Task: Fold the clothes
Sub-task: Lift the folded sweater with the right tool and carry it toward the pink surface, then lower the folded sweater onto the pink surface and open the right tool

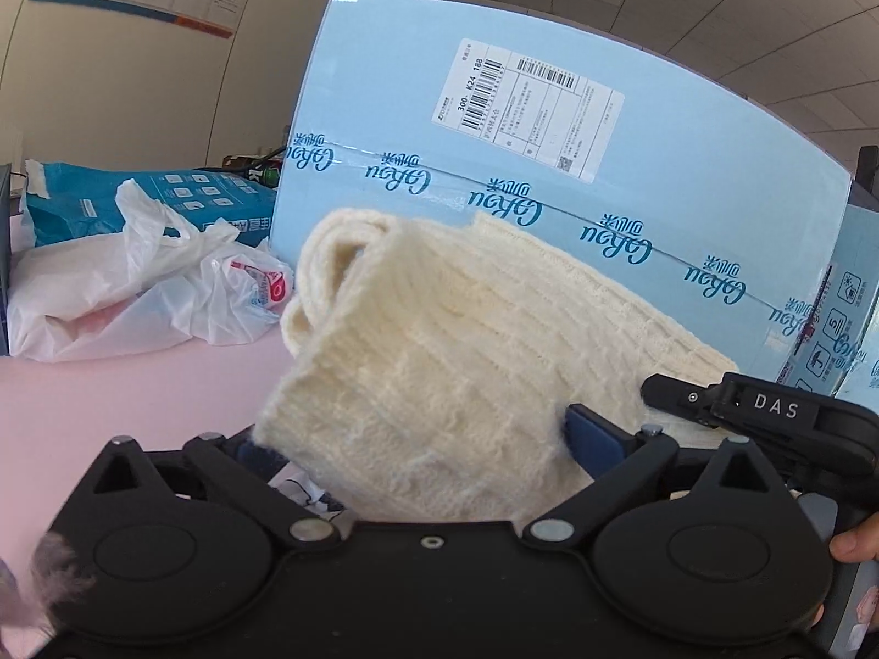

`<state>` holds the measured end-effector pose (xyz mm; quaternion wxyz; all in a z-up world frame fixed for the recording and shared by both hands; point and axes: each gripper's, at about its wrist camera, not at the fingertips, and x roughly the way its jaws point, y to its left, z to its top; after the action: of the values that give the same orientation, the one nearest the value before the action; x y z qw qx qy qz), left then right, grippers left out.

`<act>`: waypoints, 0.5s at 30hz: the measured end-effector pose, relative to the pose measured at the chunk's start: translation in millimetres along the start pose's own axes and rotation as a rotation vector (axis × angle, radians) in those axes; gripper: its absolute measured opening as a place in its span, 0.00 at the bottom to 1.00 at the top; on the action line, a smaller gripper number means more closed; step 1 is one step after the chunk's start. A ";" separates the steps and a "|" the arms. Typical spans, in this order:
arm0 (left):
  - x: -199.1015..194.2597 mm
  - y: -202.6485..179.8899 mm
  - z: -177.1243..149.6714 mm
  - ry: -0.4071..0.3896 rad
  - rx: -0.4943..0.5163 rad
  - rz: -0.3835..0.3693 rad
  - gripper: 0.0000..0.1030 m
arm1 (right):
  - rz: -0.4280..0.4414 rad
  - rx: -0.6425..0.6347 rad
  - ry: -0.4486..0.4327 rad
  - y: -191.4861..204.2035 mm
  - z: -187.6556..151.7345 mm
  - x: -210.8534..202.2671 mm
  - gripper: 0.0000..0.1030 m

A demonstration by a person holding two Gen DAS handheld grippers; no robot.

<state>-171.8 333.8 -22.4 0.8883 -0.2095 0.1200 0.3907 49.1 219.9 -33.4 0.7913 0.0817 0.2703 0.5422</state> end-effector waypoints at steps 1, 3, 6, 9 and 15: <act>-1.3 1.2 0.2 -0.006 -0.005 -0.004 1.00 | -0.016 -0.007 -0.003 1.5 0.6 -2.5 0.45; -6.3 2.4 1.0 -0.024 -0.015 -0.012 1.00 | -0.039 -0.006 -0.003 5.1 4.5 -4.7 0.55; -16.5 3.9 1.6 -0.083 -0.025 -0.017 1.00 | -0.044 0.008 -0.019 9.0 10.1 -17.0 0.71; -30.8 5.2 3.3 -0.175 -0.032 0.021 1.00 | -0.047 -0.019 -0.041 17.2 14.4 -35.7 0.80; -55.4 9.0 6.9 -0.276 -0.055 0.061 1.00 | -0.038 -0.071 -0.063 34.2 17.0 -71.0 0.81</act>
<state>-215.1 306.7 2.1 0.8779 -0.1742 -0.0075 0.4459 11.2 172.2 19.4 0.8120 0.0652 0.2275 0.5335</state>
